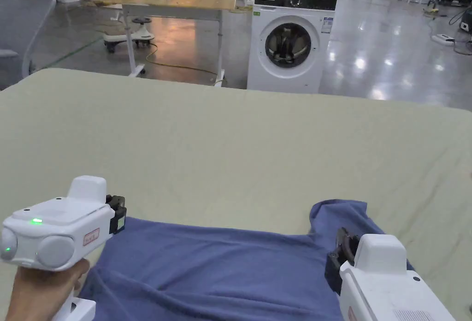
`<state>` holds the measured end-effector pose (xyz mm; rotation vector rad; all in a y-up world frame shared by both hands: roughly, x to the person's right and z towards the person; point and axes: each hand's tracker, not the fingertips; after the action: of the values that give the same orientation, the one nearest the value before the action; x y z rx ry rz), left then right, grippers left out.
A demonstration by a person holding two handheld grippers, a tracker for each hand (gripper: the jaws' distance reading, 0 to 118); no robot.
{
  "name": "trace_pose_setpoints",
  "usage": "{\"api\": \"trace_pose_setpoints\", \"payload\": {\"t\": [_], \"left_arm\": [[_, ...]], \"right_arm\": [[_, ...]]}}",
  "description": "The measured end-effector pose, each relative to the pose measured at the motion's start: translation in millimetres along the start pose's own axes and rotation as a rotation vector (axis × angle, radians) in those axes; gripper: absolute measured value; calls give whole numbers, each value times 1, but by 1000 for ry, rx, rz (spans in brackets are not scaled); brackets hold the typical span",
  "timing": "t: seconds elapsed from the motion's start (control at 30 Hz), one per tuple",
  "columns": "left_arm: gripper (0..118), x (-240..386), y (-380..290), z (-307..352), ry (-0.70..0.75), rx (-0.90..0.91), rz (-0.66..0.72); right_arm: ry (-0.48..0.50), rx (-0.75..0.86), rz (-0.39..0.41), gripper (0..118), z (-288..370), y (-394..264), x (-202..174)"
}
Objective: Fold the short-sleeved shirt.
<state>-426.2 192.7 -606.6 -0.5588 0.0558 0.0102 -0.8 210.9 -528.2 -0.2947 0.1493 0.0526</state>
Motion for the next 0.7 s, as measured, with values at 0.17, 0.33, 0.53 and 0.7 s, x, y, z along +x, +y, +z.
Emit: {"api": "trace_pose_setpoints", "payload": {"t": [0.17,0.33,0.53,0.7], "left_arm": [[0,-37,17,-66,-11,-198,34],[25,-58,21,-109,-66,-372,127],[54,-54,12,-141,-88,-499,146],[47,-23,12,-143,-2,-501,-40]], "right_arm": [[-1,-37,18,0,-11,-7,5],[-26,-85,29,0,-19,-18,18],[-70,-148,28,0,-26,-34,35],[-92,-185,22,0,-30,-41,42]]}}
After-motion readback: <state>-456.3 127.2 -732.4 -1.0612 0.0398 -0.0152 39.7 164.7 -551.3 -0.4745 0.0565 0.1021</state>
